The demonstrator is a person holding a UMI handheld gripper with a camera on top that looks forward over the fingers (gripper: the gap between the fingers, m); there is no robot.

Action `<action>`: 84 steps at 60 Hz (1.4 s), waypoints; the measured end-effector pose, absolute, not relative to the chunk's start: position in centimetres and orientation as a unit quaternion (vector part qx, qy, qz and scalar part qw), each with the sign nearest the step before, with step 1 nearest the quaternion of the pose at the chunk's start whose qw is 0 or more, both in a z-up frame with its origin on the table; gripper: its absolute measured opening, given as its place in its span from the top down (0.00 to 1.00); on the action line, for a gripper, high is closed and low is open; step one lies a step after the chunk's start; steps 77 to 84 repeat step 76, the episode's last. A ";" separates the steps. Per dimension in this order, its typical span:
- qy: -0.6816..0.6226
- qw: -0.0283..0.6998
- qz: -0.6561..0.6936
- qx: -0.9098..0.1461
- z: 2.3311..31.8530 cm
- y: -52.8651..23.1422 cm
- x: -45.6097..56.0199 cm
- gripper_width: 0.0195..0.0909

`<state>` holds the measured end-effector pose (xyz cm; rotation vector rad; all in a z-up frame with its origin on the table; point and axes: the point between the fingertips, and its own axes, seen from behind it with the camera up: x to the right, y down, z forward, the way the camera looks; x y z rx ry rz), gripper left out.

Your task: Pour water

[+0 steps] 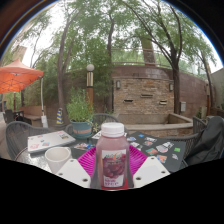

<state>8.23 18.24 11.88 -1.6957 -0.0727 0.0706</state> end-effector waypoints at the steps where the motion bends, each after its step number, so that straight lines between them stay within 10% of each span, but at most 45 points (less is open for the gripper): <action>1: -0.028 0.661 0.040 -0.749 11.4 18.6 7.8 0.67; 24: -0.039 0.664 0.038 -0.746 8.8 18.7 9.2 0.65; 33: -0.031 0.648 0.033 -0.760 8.8 18.5 9.2 0.44; 39: -0.023 0.609 0.042 -0.792 7.1 17.1 9.1 0.07; 64: -0.031 0.640 -0.015 -0.767 14.3 -0.7 9.0 0.11; 84: -0.025 0.632 -0.008 -0.775 14.7 -11.3 6.4 0.10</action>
